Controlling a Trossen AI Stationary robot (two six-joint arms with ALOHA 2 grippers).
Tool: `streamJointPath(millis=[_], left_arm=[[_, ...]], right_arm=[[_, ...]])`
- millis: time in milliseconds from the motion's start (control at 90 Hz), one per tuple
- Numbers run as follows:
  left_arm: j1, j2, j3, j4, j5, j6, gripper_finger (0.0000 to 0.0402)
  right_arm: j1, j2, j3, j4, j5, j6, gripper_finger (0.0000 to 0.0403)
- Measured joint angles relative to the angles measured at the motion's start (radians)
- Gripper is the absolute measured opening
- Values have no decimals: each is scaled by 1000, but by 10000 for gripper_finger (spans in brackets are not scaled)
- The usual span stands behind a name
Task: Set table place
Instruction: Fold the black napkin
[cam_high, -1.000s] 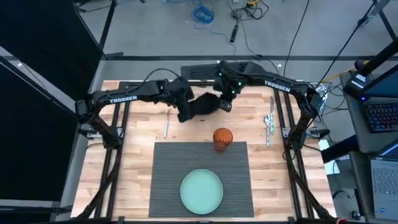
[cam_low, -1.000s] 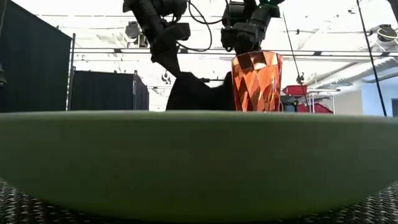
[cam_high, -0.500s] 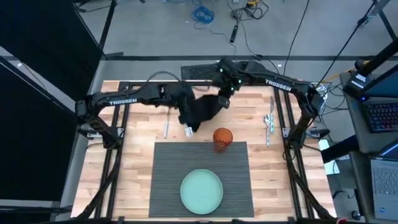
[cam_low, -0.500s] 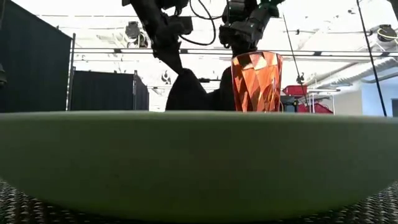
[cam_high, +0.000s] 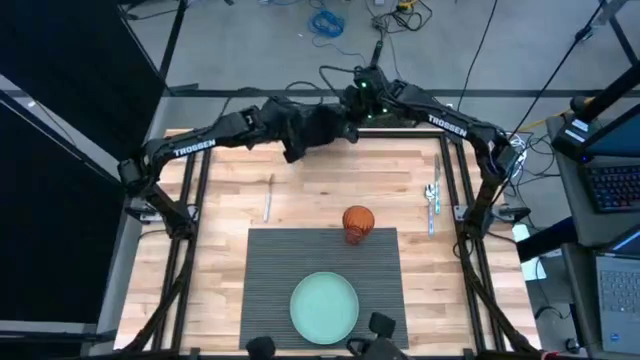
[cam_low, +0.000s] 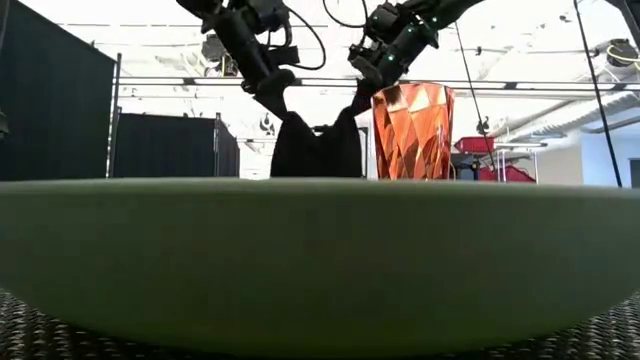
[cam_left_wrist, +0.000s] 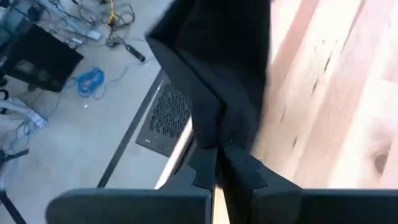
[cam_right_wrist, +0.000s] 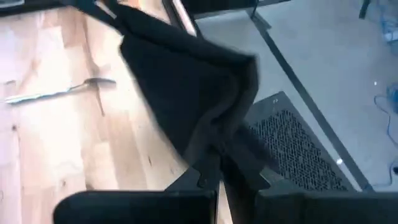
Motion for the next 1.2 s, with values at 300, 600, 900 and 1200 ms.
streamJointPath(millis=[300, 600, 900, 1200], left_arm=[[-67, 13, -8, -79, 117, -86, 0], [-153, 13, -163, -43, 148, -216, 0], [-185, 14, -227, 8, 133, -270, 0], [-110, 13, -227, 26, 119, -267, 0]], right_arm=[[50, 1, -2, -275, -34, 39, 0], [108, 2, -89, -308, -81, 97, 0], [76, 20, -154, -180, -73, 116, 0], [7, 109, -155, -142, -75, 99, 0]])
